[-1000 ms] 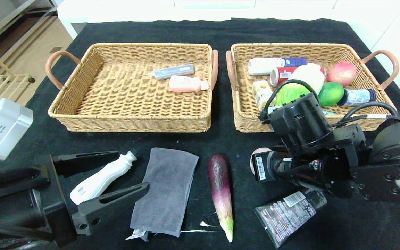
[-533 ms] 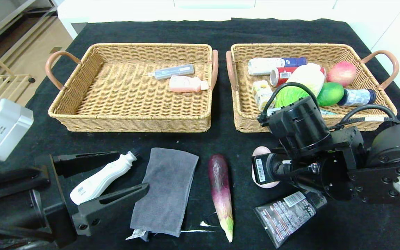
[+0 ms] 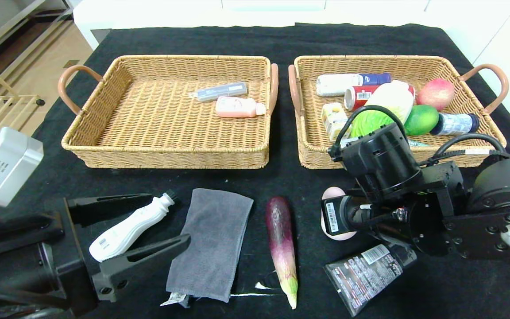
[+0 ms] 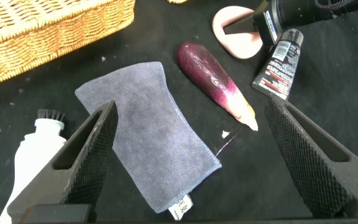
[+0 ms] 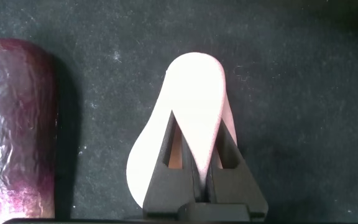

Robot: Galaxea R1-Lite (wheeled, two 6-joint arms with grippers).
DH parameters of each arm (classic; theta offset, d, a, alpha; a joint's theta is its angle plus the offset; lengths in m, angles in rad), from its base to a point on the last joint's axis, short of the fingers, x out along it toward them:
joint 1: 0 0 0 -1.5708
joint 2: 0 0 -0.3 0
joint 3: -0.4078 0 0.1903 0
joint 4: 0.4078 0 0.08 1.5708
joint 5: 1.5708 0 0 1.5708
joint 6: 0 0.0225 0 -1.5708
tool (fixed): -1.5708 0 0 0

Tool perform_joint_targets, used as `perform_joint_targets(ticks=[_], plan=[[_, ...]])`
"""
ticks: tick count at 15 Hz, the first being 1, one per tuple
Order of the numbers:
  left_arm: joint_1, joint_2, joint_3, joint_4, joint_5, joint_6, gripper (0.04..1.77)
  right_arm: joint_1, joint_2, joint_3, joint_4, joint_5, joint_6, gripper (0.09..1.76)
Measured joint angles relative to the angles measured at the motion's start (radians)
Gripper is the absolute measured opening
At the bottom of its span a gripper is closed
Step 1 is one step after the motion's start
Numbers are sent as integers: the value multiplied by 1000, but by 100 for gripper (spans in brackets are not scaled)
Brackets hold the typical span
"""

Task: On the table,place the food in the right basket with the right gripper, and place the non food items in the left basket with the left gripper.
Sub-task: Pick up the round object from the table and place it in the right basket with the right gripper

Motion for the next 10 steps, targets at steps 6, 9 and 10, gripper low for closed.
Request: perform_joint_targets(ticks=[6,9,10], plan=[[0,-3,1,3,0,2,172,3,-29,-7,9,-16,-2,16],[0,-1,2,3,0,4,172,5,-79,-12,12,-17,-4,16],[0,0,4,4,0,4,172,6,-99,-17,12,-17,-5,16]])
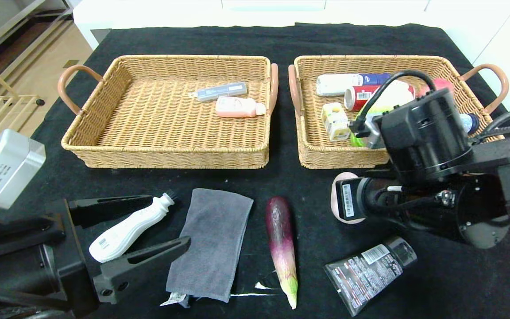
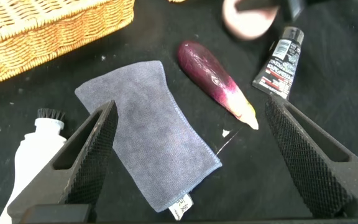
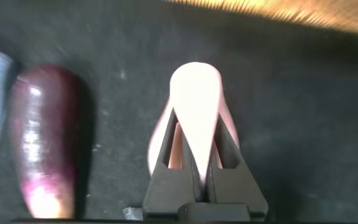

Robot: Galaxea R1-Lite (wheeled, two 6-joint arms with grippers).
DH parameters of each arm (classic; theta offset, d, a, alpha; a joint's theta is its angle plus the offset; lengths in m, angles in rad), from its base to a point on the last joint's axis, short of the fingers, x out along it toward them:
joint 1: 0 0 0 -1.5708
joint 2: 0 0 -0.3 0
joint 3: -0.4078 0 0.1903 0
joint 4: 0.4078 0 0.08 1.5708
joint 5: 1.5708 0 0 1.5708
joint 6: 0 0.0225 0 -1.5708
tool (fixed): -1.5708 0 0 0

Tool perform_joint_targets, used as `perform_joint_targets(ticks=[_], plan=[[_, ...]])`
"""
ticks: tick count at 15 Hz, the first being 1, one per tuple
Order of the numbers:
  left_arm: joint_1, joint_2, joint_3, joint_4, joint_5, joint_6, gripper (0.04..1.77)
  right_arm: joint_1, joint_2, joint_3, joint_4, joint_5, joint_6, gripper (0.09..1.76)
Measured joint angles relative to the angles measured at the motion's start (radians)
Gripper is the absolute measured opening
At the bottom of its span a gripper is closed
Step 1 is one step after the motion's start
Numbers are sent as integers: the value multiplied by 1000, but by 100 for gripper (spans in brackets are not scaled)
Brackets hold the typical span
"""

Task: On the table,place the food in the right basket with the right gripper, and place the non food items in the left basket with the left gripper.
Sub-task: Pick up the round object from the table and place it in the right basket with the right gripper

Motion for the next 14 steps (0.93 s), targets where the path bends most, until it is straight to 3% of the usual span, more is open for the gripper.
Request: perform_joint_targets(ticks=[6,14], plan=[[0,4,1,1,0,0,172,-11,-53,-126,-10,-4,-19,16],[1,3,0,-1,0,0,172,-78,58,-327,-53,-6,-36,16]])
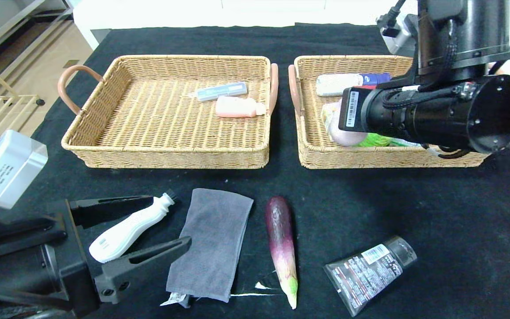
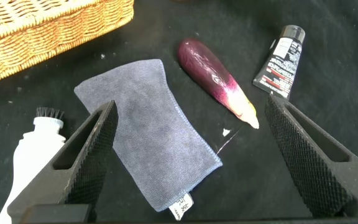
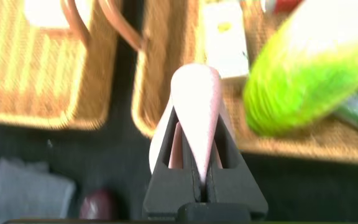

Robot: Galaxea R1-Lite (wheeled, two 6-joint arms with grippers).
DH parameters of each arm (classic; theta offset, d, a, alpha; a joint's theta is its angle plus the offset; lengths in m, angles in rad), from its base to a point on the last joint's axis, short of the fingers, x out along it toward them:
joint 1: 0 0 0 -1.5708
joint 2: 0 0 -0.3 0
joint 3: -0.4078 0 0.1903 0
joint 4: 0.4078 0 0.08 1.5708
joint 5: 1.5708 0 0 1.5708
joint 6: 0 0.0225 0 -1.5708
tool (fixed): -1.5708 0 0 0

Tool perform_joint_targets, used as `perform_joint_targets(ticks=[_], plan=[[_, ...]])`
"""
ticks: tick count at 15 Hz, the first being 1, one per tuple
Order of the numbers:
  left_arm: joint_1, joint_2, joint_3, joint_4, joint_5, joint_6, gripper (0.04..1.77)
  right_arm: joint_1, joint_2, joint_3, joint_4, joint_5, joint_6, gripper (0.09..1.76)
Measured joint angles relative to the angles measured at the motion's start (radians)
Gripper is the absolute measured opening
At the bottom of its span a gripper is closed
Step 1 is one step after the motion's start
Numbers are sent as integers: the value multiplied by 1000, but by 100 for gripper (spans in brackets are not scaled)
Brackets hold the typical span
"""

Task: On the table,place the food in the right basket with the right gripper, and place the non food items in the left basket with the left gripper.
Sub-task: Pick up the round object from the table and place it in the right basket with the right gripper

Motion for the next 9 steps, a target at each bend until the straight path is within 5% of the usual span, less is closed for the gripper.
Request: perform_joint_targets(ticks=[9], plan=[[1,-4,-1,-6,0,0,172,-37,132,-106,-61,1,-20,16]])
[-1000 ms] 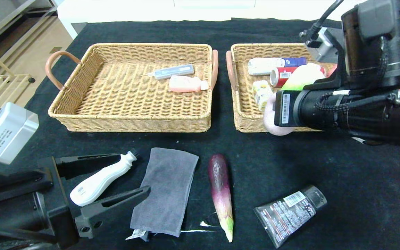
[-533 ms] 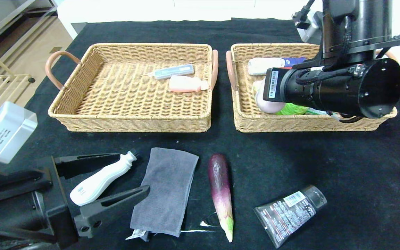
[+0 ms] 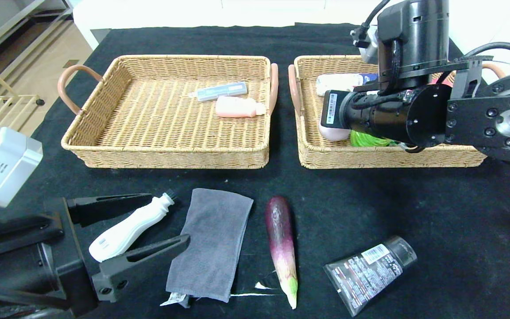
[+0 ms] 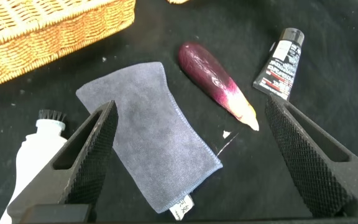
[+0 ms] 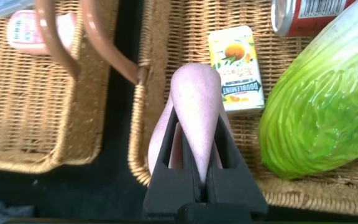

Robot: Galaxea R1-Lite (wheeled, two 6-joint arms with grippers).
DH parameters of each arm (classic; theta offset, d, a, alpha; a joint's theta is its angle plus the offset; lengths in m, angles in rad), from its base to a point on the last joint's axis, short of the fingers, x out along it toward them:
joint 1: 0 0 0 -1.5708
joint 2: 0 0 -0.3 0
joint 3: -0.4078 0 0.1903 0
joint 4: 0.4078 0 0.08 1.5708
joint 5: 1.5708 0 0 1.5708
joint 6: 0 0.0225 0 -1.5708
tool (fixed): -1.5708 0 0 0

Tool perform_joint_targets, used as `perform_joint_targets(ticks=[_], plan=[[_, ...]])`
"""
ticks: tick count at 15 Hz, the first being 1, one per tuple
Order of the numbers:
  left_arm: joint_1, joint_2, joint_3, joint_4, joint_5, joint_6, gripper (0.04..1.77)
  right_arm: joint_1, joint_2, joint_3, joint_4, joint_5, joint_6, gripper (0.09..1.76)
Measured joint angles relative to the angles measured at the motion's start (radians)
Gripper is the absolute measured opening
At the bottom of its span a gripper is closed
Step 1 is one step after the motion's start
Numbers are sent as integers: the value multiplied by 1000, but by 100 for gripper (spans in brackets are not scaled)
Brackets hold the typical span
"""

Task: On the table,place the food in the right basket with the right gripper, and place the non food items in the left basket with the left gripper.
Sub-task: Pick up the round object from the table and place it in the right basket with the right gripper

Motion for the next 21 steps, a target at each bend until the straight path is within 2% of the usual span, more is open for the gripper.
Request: perform_joint_targets(ticks=[2,6,8,11,15,21], plan=[[0,-1,-1,-1,0,0,172,-3,12,-3,-6,0,-3,16],[1,-4,-1,-2,0,0,172,-8,19,-13,-19,1,-7,77],[1,-5,-2,-1,0,0,172,-8,22,-13,-20,1,-5,98],[1,-6,-2,2,0,0,172,-8,23,-13,-20,1,-5,121],[1,-6,-2,2,0,0,172,-11,23,-11,-20,1,-5,141],[1,-6,-3,4,0,0,172,-10,13,-6,-1,2,-5,157]])
